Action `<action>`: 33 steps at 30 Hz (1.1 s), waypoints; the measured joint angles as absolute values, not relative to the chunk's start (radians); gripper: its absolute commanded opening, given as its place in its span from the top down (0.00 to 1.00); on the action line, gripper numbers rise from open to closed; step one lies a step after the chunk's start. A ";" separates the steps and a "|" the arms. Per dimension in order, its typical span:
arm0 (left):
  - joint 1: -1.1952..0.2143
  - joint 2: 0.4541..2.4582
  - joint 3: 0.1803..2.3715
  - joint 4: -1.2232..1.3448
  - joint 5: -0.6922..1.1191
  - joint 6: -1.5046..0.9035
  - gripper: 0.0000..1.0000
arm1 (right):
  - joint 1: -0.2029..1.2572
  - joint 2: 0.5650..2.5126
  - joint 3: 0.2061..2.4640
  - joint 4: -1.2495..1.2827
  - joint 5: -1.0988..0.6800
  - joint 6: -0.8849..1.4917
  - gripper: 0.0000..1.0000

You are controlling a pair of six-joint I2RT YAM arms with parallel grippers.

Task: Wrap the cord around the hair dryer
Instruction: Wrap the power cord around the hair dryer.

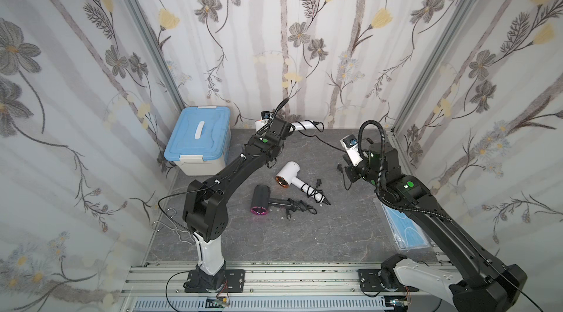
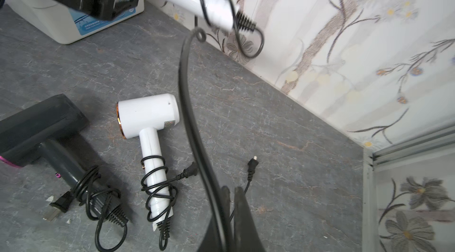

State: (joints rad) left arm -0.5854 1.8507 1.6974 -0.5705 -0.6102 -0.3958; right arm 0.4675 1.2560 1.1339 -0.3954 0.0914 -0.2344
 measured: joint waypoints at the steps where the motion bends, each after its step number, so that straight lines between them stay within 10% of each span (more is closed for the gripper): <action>1: -0.591 1.853 1.697 -0.581 -0.616 -0.371 1.00 | 0.470 1.253 1.151 -0.402 0.109 -0.244 1.00; 15: -0.654 1.755 1.626 -0.670 -0.451 -0.065 1.00 | 0.435 1.507 1.578 -0.413 0.205 -0.452 1.00; 33: -0.702 1.423 1.441 -0.628 0.216 -0.056 1.00 | 0.301 1.718 1.691 -0.393 -0.012 -0.492 1.00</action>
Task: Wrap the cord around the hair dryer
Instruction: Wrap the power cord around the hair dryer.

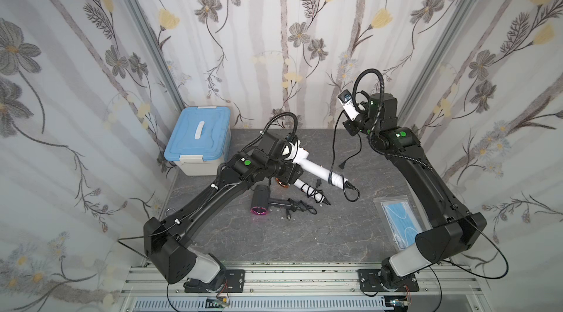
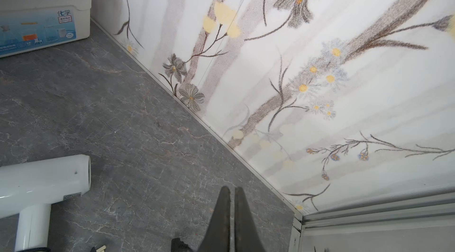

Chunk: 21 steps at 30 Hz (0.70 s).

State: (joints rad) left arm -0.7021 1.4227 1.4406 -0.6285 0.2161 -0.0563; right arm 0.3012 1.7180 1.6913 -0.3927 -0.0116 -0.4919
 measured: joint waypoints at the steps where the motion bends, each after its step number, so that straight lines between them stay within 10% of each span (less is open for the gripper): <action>1: -0.697 1.403 1.430 -0.603 0.241 -0.073 1.00 | 0.294 1.711 1.661 -0.389 -0.026 -0.484 1.00; 21: -0.445 1.495 1.324 -0.019 0.360 -0.638 1.00 | 0.277 1.481 1.051 -0.031 -0.219 -0.246 1.00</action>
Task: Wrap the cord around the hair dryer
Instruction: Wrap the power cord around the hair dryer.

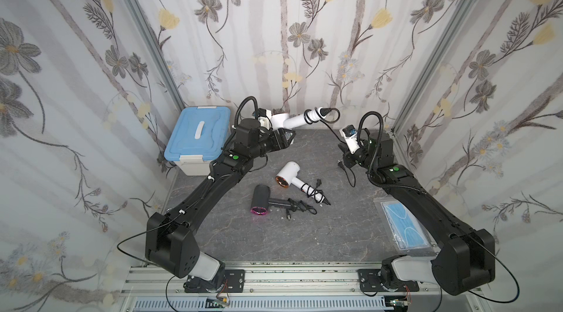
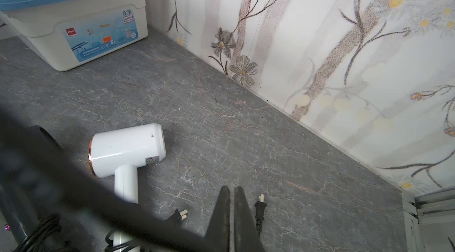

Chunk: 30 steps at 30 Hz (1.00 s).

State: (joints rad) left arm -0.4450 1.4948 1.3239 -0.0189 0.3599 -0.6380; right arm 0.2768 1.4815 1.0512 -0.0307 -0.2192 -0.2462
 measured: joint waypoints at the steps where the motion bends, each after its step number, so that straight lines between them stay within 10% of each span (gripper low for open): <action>1: -0.443 1.507 1.329 -0.024 0.342 -0.655 1.00 | 0.278 1.475 1.035 -0.021 -0.225 -0.238 1.00; 30: -0.593 1.814 1.628 -0.546 -0.557 -0.294 1.00 | 0.544 1.340 1.193 -0.372 0.211 -0.436 1.00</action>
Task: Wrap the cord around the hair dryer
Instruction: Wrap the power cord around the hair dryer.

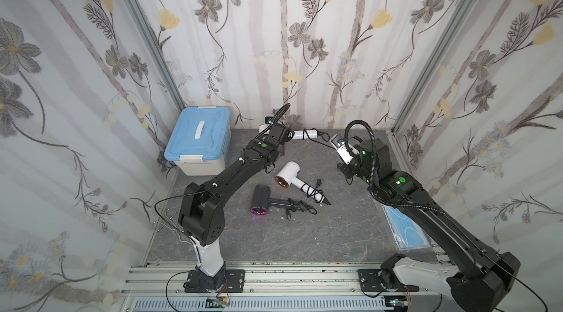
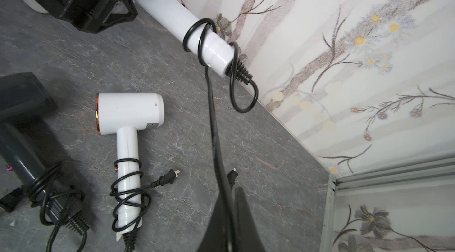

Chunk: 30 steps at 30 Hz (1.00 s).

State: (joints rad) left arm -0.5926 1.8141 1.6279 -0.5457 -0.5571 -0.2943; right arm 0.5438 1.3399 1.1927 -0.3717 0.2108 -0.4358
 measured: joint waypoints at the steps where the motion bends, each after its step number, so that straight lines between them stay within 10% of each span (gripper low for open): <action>1: -0.602 1.820 1.634 -0.550 -0.577 -0.273 1.00 | 0.544 1.347 1.206 -0.379 0.230 -0.453 1.00; 30: -0.670 1.578 1.414 -0.603 -0.021 -0.039 1.00 | 0.508 1.582 1.520 -0.410 -0.088 -0.656 1.00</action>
State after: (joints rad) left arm -0.6697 1.5776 1.4136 -0.6029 -0.0212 -0.0387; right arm 0.5079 1.5818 1.5196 -0.4095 -0.0879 -0.6559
